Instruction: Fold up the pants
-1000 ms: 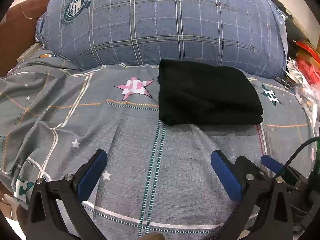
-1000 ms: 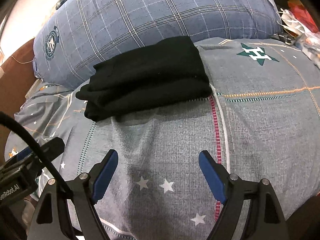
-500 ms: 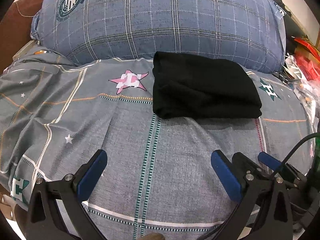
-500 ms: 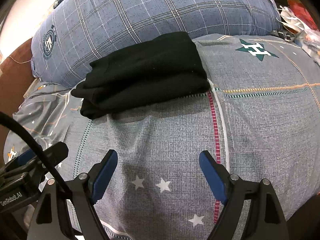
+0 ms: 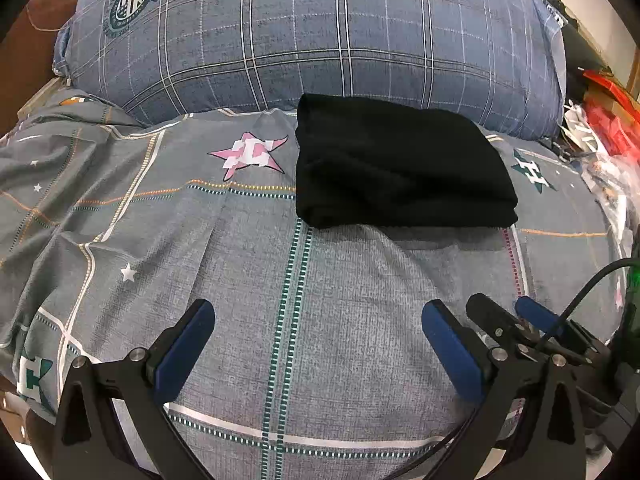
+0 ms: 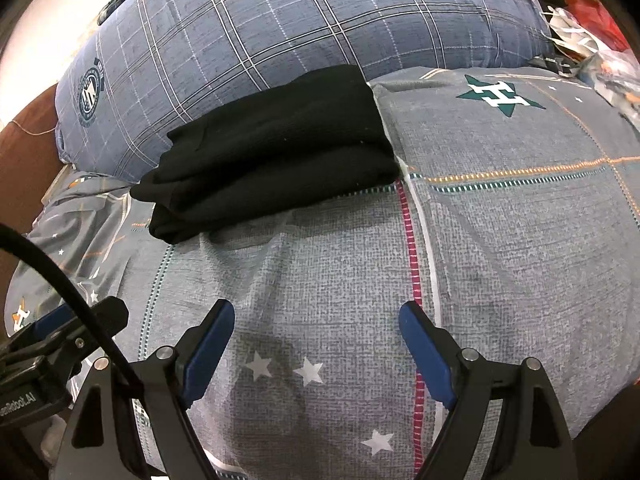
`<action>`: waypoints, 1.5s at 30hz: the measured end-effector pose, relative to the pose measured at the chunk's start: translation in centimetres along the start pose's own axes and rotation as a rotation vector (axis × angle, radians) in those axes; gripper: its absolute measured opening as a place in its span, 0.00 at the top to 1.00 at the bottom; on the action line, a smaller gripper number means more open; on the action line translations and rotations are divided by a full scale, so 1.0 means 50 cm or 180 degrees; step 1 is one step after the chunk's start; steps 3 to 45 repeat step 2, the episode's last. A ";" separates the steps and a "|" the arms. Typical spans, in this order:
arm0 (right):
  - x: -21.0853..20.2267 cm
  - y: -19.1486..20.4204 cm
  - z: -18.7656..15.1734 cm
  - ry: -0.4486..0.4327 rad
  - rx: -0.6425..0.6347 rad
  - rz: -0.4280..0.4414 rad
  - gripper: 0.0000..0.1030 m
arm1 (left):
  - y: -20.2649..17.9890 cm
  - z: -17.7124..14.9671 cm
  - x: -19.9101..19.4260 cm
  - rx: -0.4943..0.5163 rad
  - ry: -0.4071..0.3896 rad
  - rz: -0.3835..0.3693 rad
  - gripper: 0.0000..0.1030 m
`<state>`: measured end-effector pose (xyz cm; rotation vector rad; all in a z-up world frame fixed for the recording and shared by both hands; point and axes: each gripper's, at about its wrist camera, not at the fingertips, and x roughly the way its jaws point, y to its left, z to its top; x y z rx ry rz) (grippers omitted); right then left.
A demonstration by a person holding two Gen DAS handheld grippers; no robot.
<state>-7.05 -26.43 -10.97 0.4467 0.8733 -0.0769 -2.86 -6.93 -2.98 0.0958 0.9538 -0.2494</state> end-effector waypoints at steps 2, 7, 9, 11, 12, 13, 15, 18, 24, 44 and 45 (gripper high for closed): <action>0.000 -0.001 -0.001 -0.0022 -0.0008 0.0018 0.14 | -0.003 0.001 0.007 -0.0016 0.0057 0.0017 0.00; 0.000 -0.001 -0.001 -0.0022 -0.0008 0.0018 0.14 | -0.003 0.001 0.007 -0.0016 0.0057 0.0017 0.00; 0.000 -0.001 -0.001 -0.0022 -0.0008 0.0018 0.14 | -0.003 0.001 0.007 -0.0016 0.0057 0.0017 0.00; 0.000 -0.001 -0.001 -0.0022 -0.0008 0.0018 0.14 | -0.003 0.001 0.007 -0.0016 0.0057 0.0017 0.00; 0.000 -0.001 -0.001 -0.0022 -0.0008 0.0018 0.14 | -0.003 0.001 0.007 -0.0016 0.0057 0.0017 0.00; 0.000 -0.001 -0.001 -0.0022 -0.0008 0.0018 0.14 | -0.003 0.001 0.007 -0.0016 0.0057 0.0017 0.00; 0.000 -0.001 -0.001 -0.0022 -0.0008 0.0018 0.14 | -0.003 0.001 0.007 -0.0016 0.0057 0.0017 0.00; 0.000 -0.001 -0.001 -0.0022 -0.0008 0.0018 0.14 | -0.003 0.001 0.007 -0.0016 0.0057 0.0017 0.00; 0.000 -0.001 -0.001 -0.0022 -0.0008 0.0018 0.14 | -0.003 0.001 0.007 -0.0016 0.0057 0.0017 0.00; 0.000 -0.001 -0.001 -0.0022 -0.0008 0.0018 0.14 | -0.003 0.001 0.007 -0.0016 0.0057 0.0017 0.00; 0.000 -0.001 -0.001 -0.0022 -0.0008 0.0018 0.14 | -0.003 0.001 0.007 -0.0016 0.0057 0.0017 0.00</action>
